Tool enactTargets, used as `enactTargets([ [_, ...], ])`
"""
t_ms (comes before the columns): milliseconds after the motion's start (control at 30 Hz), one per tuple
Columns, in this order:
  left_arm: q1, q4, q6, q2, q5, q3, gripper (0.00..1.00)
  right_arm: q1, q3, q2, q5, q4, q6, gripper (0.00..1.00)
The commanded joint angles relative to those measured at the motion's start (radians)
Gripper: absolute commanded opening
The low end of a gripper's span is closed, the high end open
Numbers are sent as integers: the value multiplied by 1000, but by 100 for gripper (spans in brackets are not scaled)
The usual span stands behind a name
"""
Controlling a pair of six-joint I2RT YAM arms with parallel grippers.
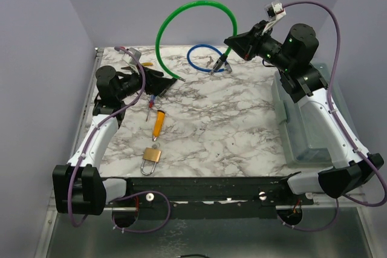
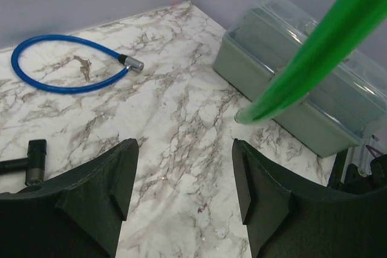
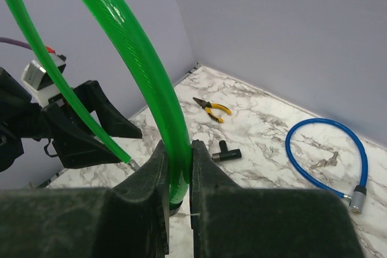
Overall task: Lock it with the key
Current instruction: Lock the lock.
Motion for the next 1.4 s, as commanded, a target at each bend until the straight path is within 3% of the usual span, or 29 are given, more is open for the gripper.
enactTargets([
  [0, -2, -31, 56, -31, 30, -55, 68, -3, 50, 2, -11, 70, 20, 0],
  [133, -2, -32, 79, -55, 123, -64, 71, -3, 48, 0, -12, 67, 17, 0],
  [333, -6, 68, -27, -94, 74, -59, 76, -4, 37, -1, -17, 76, 26, 0],
  [500, -21, 129, -116, -80, 43, -37, 73, -3, 27, -3, -18, 83, 31, 0],
  [1033, -42, 230, -197, -7, -46, 15, 63, -3, 14, -6, -45, 96, 62, 0],
  [1200, -50, 259, -227, -17, -47, 0, 48, -4, 4, -10, -48, 101, 72, 0],
  [1367, -54, 264, -236, -34, -35, 0, 3, -4, -2, -10, -43, 99, 76, 0],
])
